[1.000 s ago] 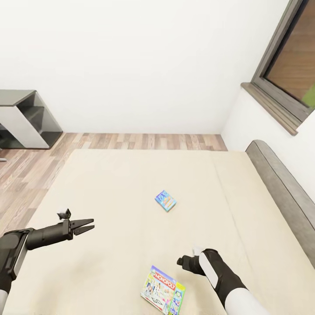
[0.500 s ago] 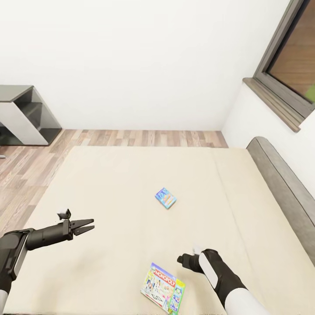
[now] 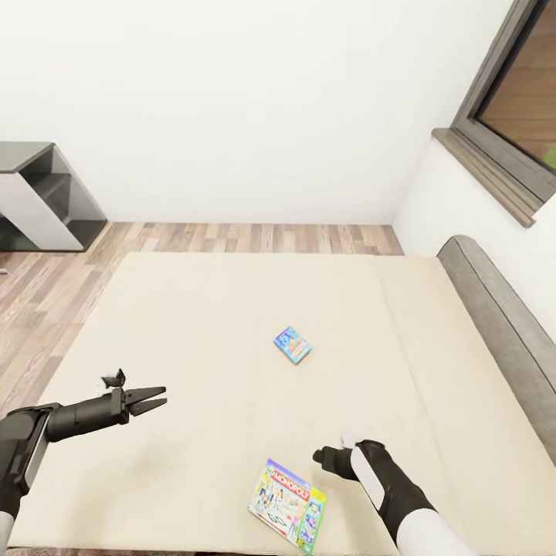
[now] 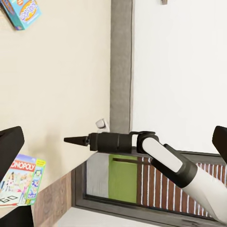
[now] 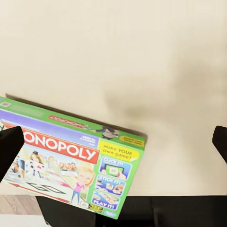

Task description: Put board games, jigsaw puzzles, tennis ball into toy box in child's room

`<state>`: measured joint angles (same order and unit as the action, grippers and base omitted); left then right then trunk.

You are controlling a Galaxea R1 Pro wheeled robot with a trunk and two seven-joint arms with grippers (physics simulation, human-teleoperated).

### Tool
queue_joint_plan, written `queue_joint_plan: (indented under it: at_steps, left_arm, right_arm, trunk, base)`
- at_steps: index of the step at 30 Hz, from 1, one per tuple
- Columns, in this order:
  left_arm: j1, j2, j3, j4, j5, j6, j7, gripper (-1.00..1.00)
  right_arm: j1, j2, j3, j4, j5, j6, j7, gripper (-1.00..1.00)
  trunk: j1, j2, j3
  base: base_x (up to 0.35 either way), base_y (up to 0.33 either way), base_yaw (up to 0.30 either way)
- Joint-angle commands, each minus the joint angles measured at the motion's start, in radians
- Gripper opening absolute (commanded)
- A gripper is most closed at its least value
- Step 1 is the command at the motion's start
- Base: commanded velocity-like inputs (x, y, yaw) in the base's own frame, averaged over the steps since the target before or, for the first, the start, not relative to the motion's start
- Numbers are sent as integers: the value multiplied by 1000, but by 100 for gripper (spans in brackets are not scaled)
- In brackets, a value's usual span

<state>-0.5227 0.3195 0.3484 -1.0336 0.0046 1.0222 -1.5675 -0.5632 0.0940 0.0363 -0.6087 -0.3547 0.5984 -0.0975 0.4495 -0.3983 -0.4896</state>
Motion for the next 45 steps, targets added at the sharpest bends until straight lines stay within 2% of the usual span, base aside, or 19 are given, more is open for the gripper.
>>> queue_joint_plan:
  at_steps: [1,27,38,45]
  left_arm:
    - [0,0,0,0,0,10,-3,100]
    - [0,-1,0,0,-2,9,-3,100]
    - [0,0,0,0,-2,9,-3,100]
    - [0,0,0,0,-2,9,-3,100]
  right_arm:
    - [0,0,4,-2,-11,1,-10,100]
    - [0,0,5,-2,-14,-48,-8,100]
    - [0,0,2,-1,-17,-40,32,100]
    - [-1,1,1,-1,-22,-3,47,100]
  trunk:
    - [0,-2,-3]
    - [0,-2,-46]
    - [0,-2,-64]
    - [0,-2,-76]
  base:
    - [0,0,0]
    - [0,0,0]
    - [0,0,0]
    - [0,0,0]
